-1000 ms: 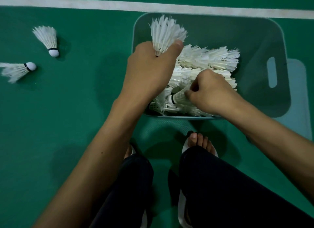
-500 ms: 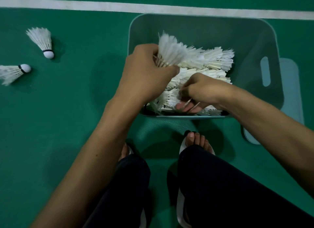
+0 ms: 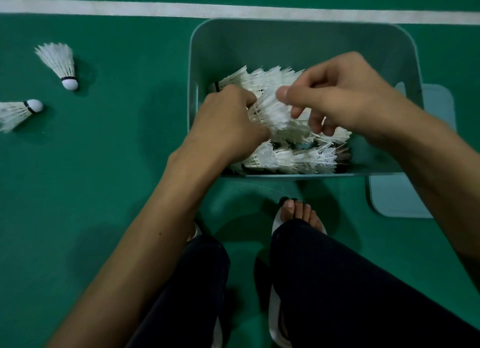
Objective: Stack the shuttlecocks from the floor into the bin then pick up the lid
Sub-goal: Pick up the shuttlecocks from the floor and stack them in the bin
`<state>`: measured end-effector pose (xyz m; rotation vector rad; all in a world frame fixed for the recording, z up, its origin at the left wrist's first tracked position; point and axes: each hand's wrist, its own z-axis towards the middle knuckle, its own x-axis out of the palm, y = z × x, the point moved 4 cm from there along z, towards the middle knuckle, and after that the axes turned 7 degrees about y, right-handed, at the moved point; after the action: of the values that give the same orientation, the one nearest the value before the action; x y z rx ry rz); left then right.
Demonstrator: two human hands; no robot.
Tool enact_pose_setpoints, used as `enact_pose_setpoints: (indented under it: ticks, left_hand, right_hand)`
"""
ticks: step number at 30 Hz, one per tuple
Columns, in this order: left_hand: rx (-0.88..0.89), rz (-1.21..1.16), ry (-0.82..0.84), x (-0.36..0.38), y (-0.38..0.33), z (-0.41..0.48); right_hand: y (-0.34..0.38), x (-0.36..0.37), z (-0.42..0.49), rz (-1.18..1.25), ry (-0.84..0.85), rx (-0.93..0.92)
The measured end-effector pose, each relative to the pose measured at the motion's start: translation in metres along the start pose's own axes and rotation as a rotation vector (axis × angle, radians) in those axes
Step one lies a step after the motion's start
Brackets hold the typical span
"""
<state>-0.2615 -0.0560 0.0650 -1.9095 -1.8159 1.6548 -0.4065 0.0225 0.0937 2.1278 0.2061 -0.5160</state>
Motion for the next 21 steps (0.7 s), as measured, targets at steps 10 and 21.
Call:
enact_pose_setpoints:
  ticks: [10,21]
  left_hand:
    - [-0.123,0.428,0.043,0.011,0.001,0.0]
    - [-0.236,0.546,0.327,0.025,0.008,0.001]
  right_hand:
    - [-0.026,-0.017,-0.002,-0.247,-0.055,0.219]
    - [-0.045,0.045,0.026,-0.065,0.292,0.399]
